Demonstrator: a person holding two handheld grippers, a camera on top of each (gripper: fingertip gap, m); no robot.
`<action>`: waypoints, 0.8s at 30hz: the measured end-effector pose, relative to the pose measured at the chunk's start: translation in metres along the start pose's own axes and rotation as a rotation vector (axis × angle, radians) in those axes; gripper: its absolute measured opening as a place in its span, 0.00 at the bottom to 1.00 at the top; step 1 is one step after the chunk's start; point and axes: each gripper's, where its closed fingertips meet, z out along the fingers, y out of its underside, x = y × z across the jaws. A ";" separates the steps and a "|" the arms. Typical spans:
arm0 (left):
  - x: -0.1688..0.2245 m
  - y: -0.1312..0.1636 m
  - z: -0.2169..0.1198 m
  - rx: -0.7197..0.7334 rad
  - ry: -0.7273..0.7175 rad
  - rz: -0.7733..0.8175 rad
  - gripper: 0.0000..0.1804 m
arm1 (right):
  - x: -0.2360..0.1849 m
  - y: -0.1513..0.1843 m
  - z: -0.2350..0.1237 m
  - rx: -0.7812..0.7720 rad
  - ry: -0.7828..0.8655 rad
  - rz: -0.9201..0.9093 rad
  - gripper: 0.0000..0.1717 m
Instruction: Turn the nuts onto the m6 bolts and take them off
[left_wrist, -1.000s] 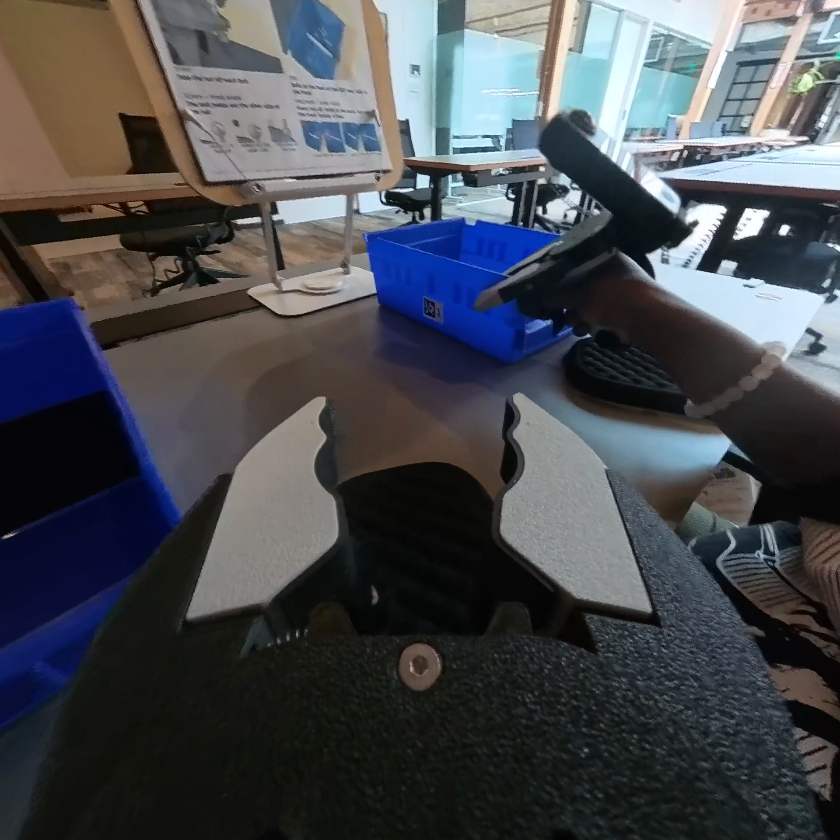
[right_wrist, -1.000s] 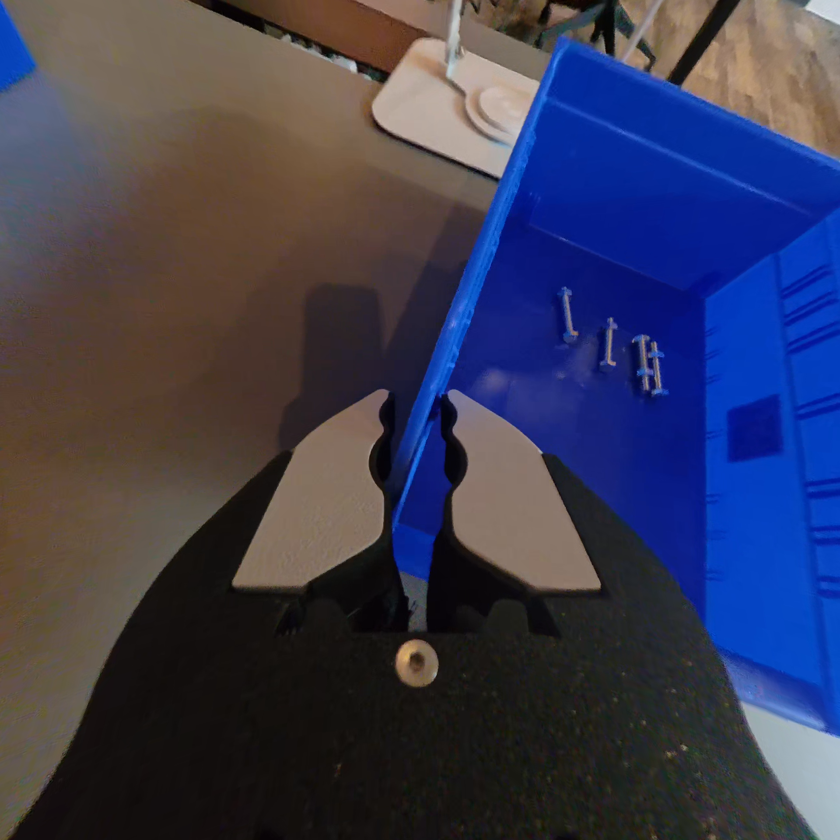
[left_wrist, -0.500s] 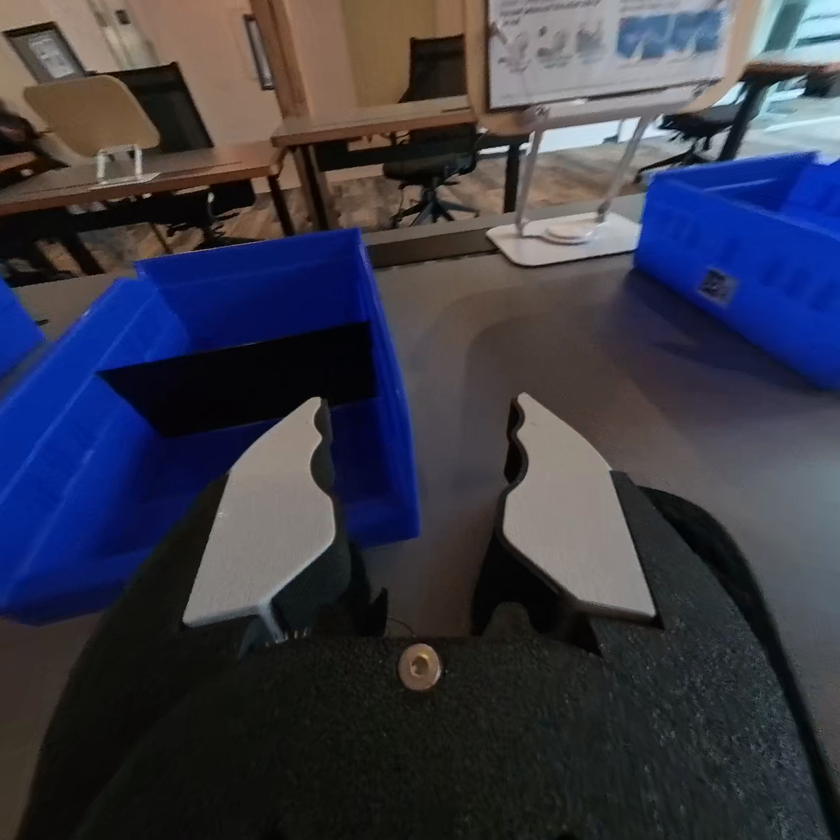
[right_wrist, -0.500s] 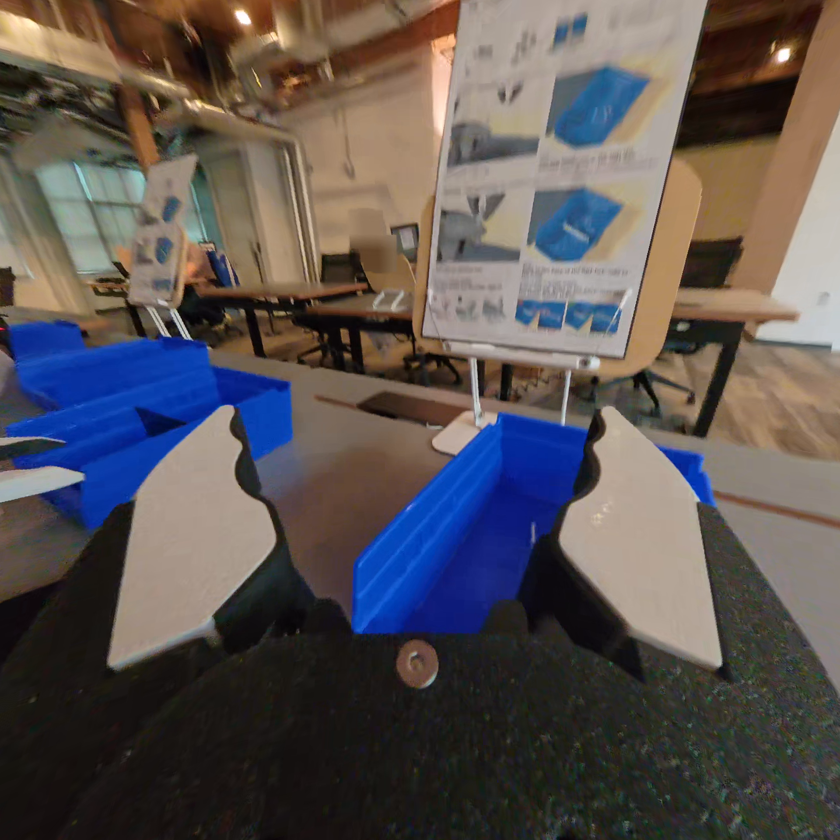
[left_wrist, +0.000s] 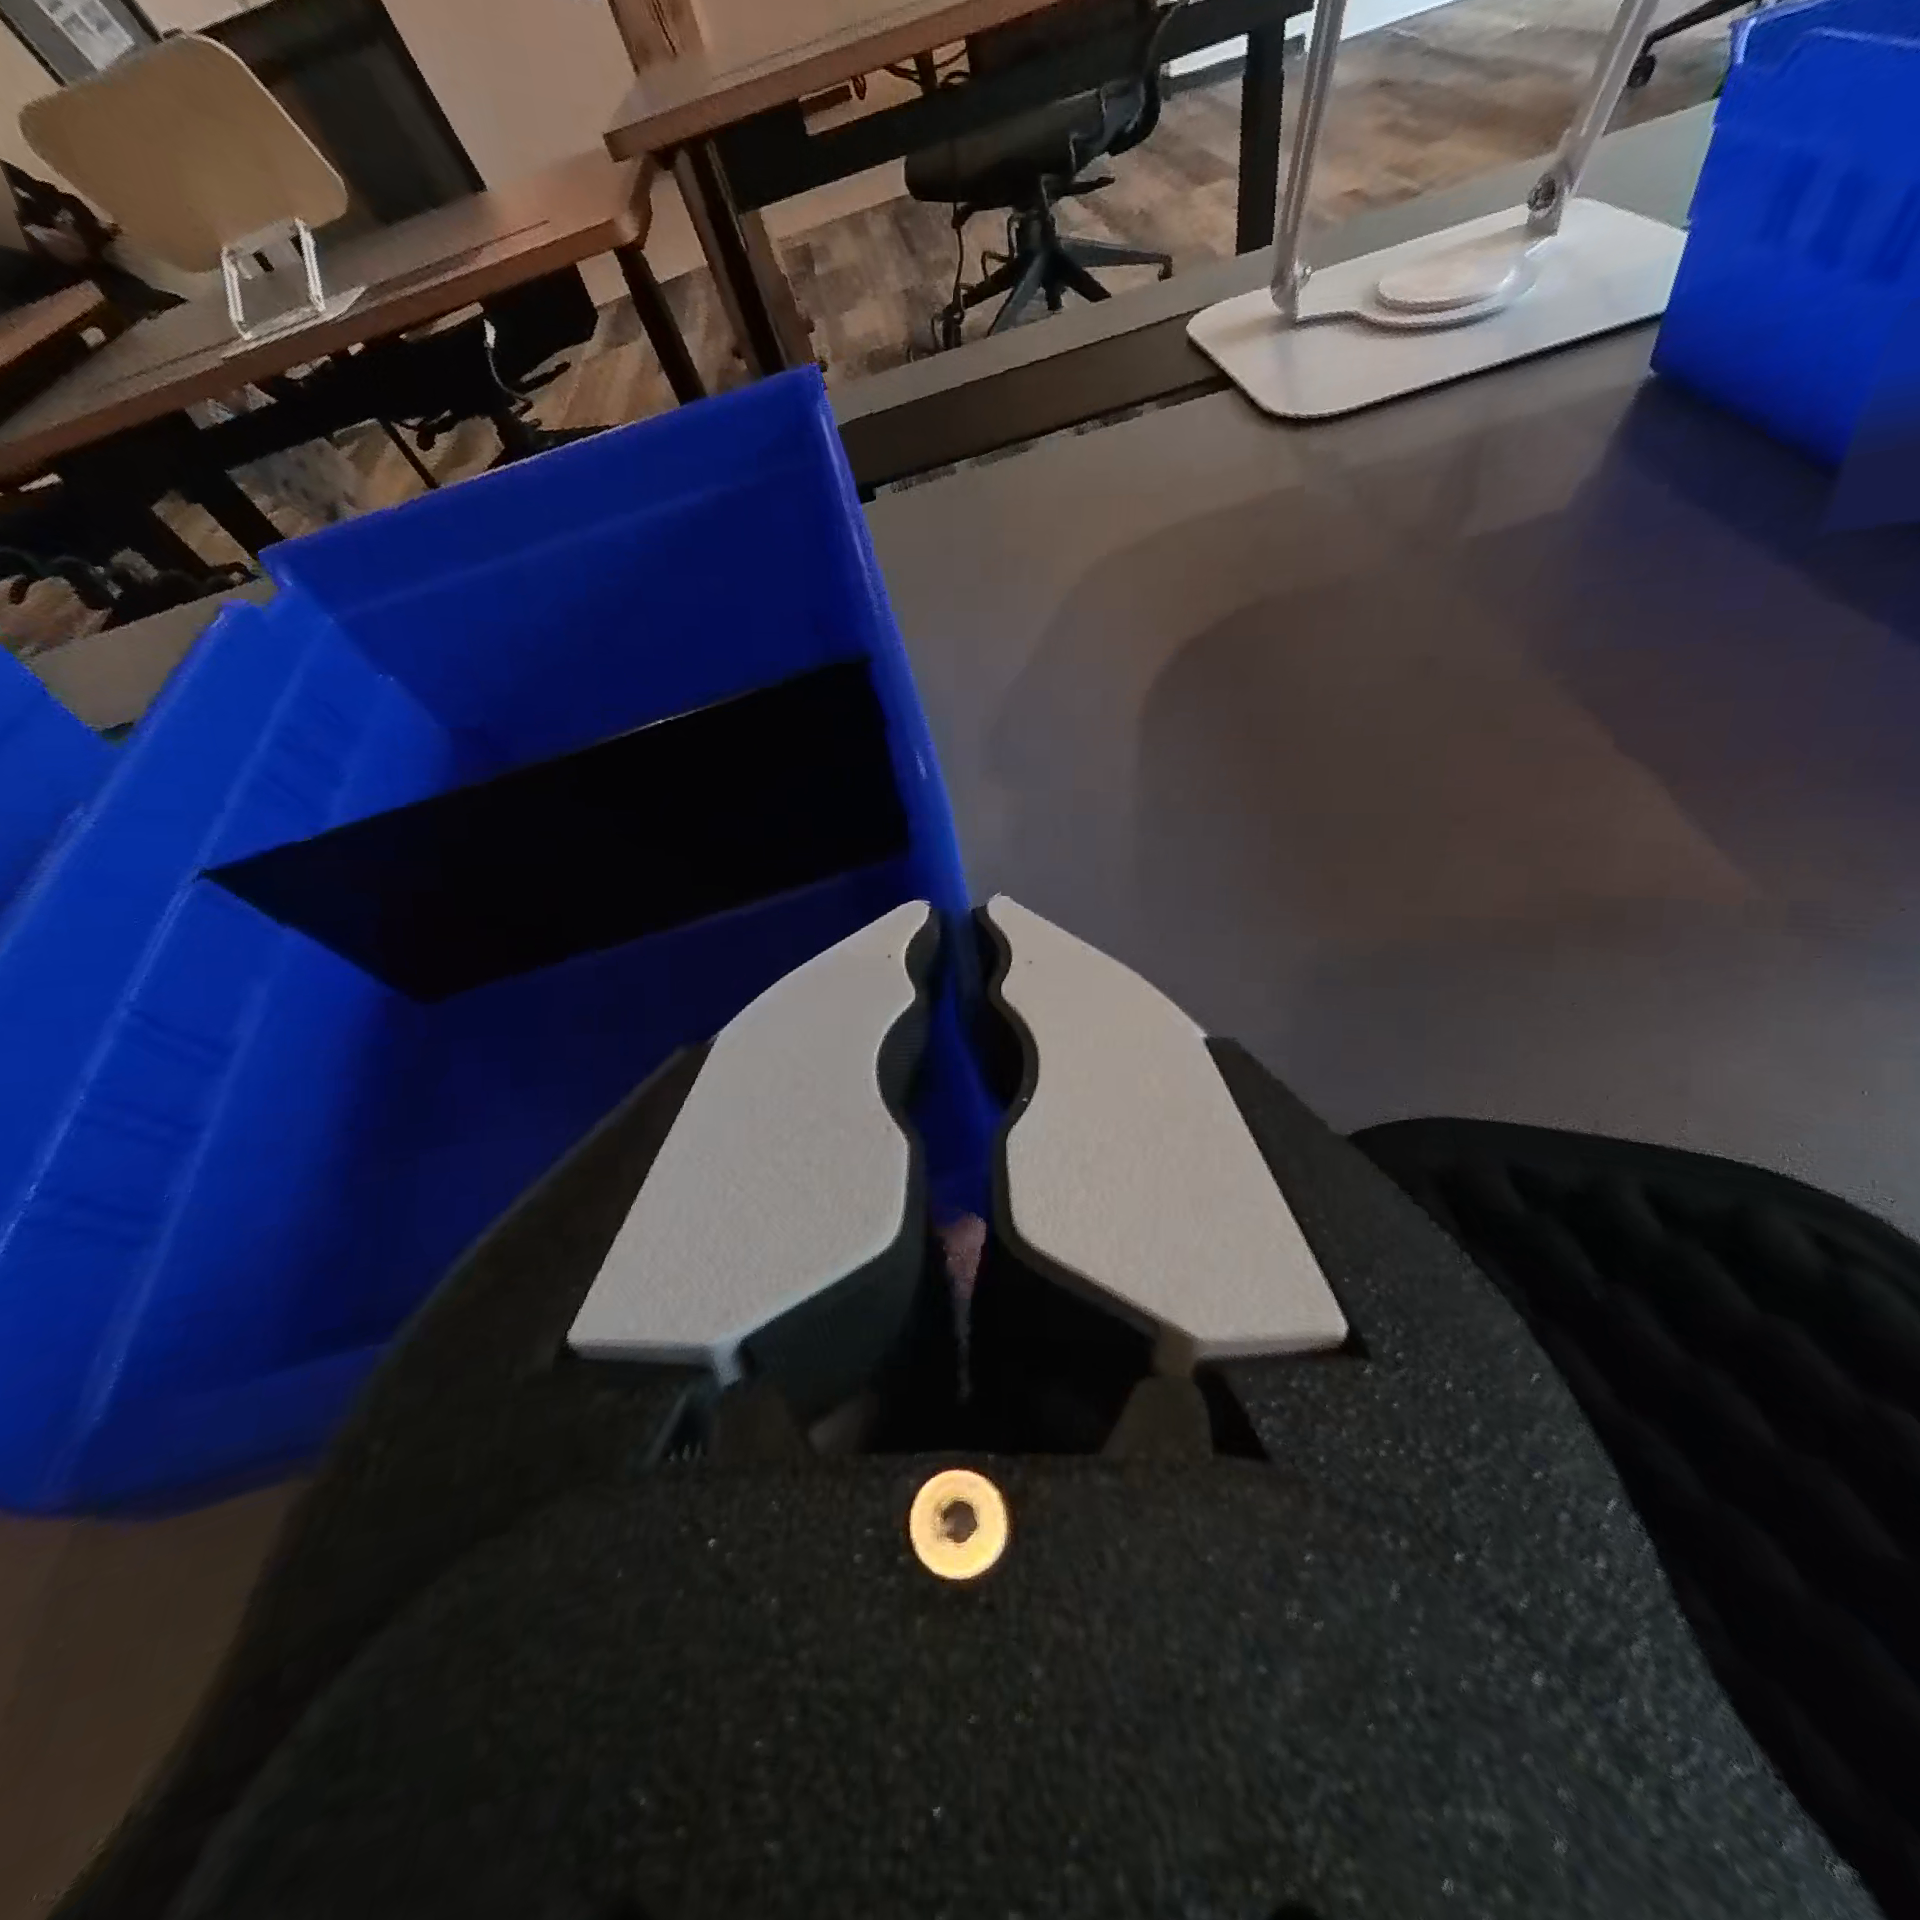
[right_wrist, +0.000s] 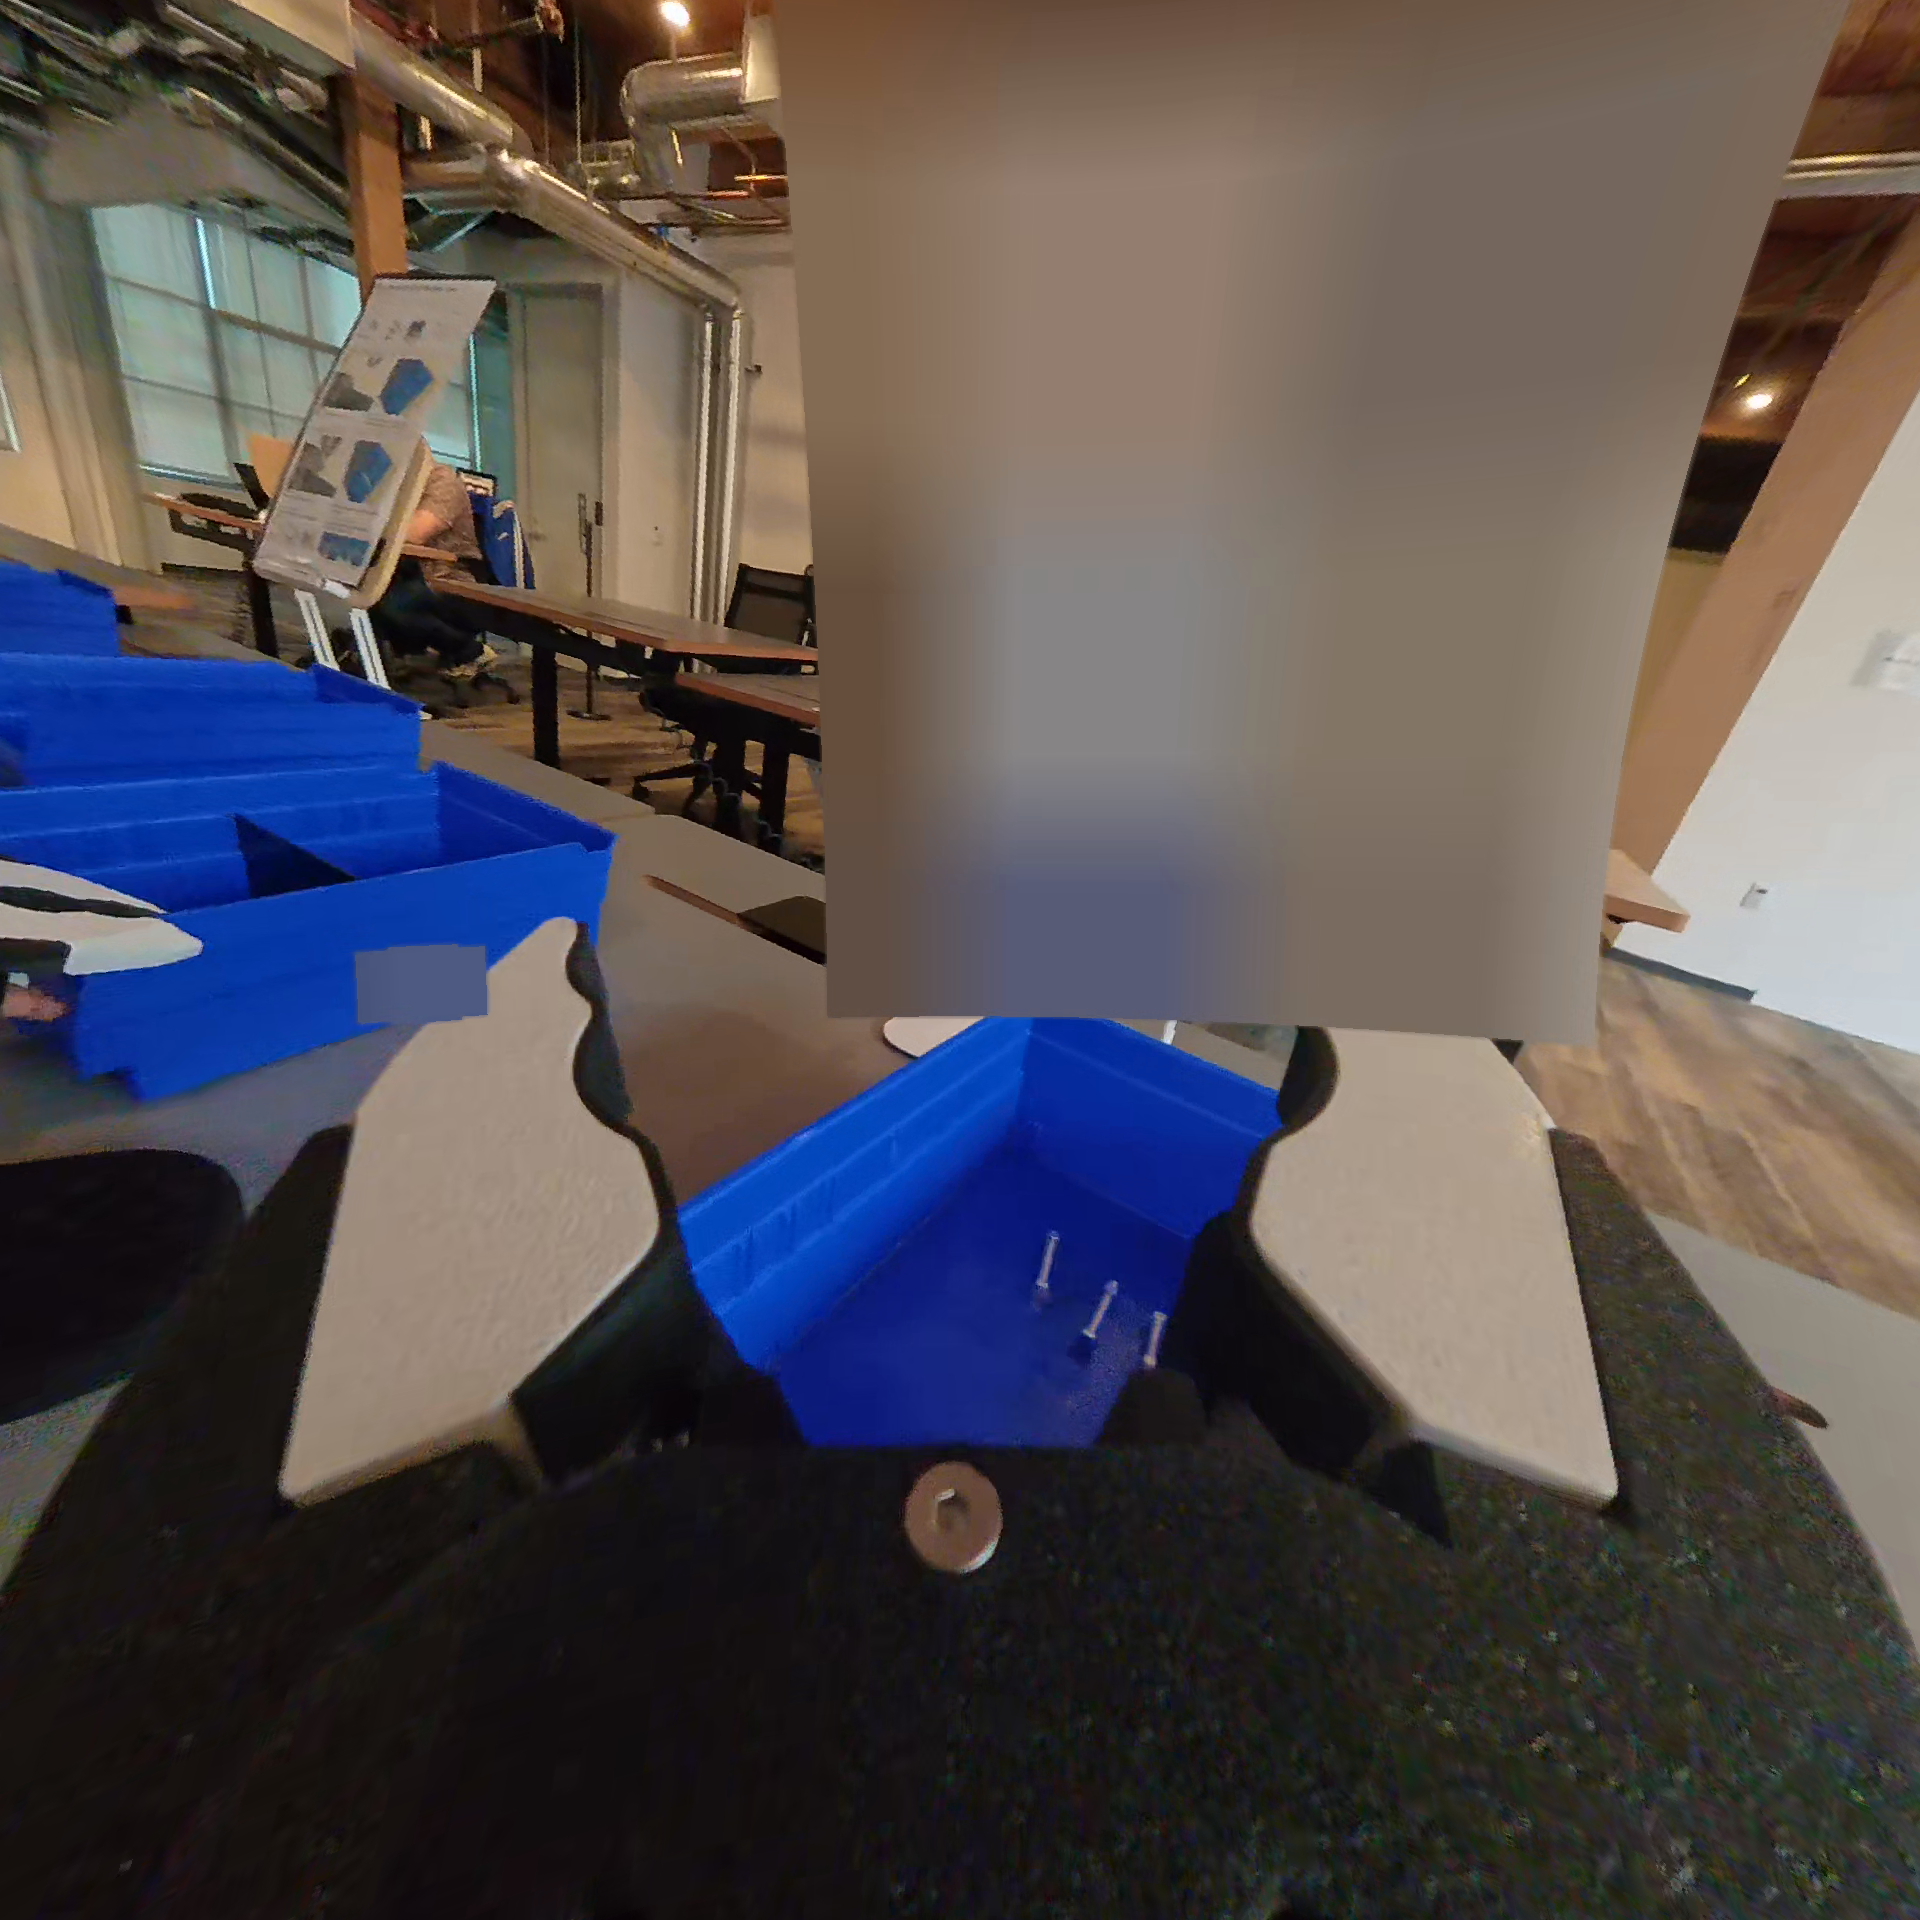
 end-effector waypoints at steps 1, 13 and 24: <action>0.003 -0.001 0.001 -0.004 0.002 0.000 0.02 | 0.002 0.001 -0.003 0.002 0.010 -0.004 0.72; 0.100 -0.032 0.022 -0.051 0.088 0.015 0.02 | 0.030 0.012 -0.043 0.037 0.052 0.141 0.62; 0.176 -0.057 0.041 -0.047 0.139 0.013 0.03 | 0.046 0.037 -0.072 -0.072 0.087 0.116 0.54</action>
